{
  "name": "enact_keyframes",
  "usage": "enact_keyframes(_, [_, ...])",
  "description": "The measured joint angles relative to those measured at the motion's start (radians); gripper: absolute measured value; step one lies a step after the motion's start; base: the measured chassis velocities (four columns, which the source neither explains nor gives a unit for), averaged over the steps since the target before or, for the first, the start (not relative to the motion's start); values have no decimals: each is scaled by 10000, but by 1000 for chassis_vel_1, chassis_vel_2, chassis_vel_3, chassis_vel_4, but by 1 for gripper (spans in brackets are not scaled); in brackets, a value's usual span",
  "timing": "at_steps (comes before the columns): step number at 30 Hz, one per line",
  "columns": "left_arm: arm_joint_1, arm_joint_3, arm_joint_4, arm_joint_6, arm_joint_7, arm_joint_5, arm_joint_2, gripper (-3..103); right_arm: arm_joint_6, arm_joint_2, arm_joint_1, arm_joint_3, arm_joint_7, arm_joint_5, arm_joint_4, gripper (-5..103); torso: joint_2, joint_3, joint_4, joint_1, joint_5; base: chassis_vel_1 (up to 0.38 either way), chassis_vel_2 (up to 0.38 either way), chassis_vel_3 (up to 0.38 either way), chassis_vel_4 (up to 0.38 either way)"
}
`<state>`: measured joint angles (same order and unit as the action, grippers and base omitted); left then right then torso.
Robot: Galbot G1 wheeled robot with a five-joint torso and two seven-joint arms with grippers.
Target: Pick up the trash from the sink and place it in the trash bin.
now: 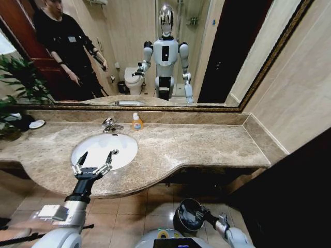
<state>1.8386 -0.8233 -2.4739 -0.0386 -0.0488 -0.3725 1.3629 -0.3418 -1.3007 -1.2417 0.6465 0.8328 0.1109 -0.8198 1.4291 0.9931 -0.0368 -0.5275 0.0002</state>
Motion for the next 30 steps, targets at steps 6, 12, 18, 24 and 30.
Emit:
enact_keyframes(6, [0, 0, 0, 0, 1, 0, -1, 100, -483, 254, -48, 1323, 4053, 1191, -557, 81, 0, 0, 1, 0, -1, 0, 0, 0, 0])
enact_keyframes(12, [0, 0, 0, 0, -2, 0, 0, 100, 757, 626, -816, 2737, 7139, 3547, -3390, 100, 0, 0, 2, -1, -5, 0, 0, 0, 0])
enact_keyframes(18, [0, 0, 0, 0, 0, 0, 0, 100, 2347, 756, -1421, 3104, 6159, 4453, -6084, 100, 0, 0, 1, 0, -7, 0, 0, 0, 0])
enact_keyframes(24, [0, 0, 0, 0, 0, 0, 0, 100, 3438, 856, -1435, 2248, 1421, 4810, -9399, 100, 0, 0, 0, -1, 0, 0, 0, 0, 0])
enact_keyframes(30, [0, 0, 0, 0, 0, 0, 0, 100, 4716, 749, -1473, 702, -4011, 3985, -12049, 100, 0, 0, -2, -1, -4, 0, 0, 0, 0])
